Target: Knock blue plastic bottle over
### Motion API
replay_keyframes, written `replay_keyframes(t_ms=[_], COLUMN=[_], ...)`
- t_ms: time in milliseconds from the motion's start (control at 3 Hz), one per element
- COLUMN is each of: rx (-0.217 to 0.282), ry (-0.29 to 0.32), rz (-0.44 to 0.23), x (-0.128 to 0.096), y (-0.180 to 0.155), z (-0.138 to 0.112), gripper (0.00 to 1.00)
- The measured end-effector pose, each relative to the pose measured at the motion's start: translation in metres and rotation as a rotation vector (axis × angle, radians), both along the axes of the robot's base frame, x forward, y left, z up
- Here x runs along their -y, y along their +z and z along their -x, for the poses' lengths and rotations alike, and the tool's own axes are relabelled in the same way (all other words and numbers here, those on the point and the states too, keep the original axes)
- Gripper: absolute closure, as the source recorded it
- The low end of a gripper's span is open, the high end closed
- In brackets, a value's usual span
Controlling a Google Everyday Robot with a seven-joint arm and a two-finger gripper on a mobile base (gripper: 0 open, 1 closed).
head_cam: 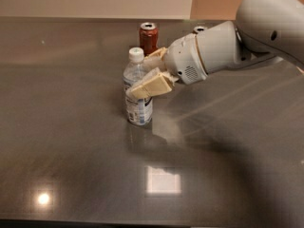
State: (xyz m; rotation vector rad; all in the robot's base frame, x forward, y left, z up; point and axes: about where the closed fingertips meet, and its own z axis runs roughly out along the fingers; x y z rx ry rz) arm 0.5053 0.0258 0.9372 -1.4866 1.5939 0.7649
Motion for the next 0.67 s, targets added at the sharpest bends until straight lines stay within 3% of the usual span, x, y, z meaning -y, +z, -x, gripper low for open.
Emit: replay_keyframes(t_ms=[333,667], rx=[-0.006,-0.014], ry=[-0.002,-0.011], rz=[-0.013,0.059], x=[0.001,0.005], y=[0.003,0.017], z=[0.0,0.001], gripper=[0.64,0.87])
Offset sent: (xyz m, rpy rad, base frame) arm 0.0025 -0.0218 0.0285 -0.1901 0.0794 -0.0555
